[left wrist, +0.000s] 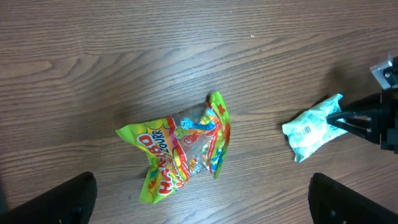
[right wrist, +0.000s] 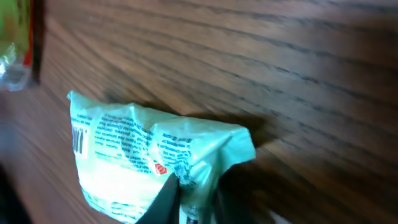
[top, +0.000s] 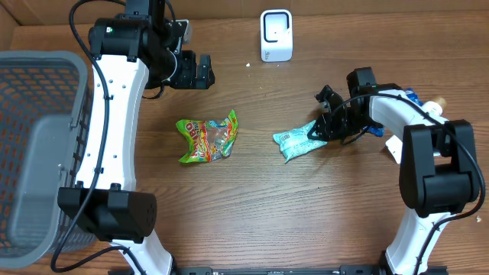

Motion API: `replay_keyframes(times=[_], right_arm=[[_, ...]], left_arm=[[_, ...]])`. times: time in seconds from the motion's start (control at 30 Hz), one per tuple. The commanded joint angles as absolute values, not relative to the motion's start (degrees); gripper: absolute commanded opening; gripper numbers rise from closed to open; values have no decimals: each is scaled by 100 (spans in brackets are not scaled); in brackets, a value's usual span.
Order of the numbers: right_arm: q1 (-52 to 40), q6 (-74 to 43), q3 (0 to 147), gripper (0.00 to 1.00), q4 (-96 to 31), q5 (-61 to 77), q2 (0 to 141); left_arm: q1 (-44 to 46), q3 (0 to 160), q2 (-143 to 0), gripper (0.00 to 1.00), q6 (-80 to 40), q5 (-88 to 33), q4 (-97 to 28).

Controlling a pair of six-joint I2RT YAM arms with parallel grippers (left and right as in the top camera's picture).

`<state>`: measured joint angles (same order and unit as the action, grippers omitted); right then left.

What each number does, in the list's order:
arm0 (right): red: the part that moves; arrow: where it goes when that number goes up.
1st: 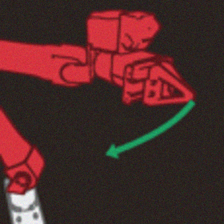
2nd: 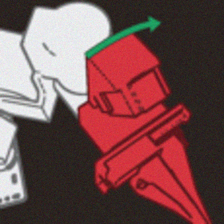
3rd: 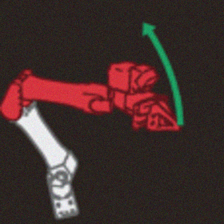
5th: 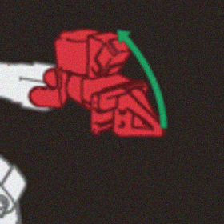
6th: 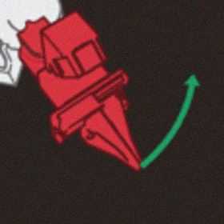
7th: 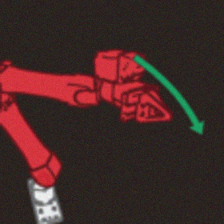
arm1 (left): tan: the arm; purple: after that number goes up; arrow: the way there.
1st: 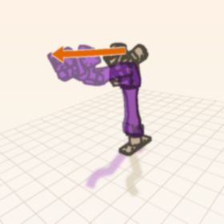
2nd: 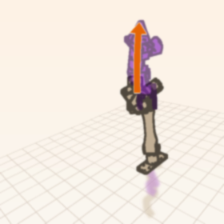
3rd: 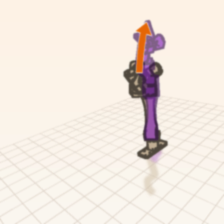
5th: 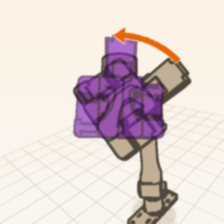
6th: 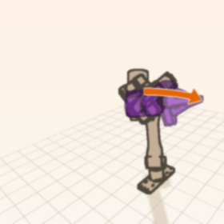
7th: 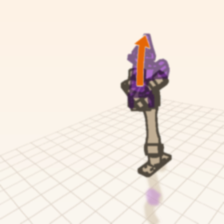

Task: Scan the item barcode
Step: 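Lift the wipes packet and carry it toward the scanner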

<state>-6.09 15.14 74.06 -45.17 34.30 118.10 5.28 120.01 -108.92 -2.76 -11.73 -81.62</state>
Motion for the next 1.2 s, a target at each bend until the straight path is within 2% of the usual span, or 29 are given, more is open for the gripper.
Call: replay_keyframes(times=[0.0,0.3,0.57,0.87,1.17], right_arm=[[-668,528,7177,4,-4399,2886,12055],[-661,283,7697,4,-4775,3986,11885],[-663,816,8003,4,-4810,4713,10602],[-674,1096,8003,4,-4676,4250,8877],[-674,1072,8001,4,-4659,3990,8460]], left_arm=[[565,12095,-10866,100,-167,-1155,-8162],[565,12097,-10866,100,-167,-1157,-8162],[565,12097,-10866,100,-167,-1157,-8162],[565,12097,-10866,100,-167,-1155,-8162],[565,12097,-10866,100,-167,-1157,-8162]])
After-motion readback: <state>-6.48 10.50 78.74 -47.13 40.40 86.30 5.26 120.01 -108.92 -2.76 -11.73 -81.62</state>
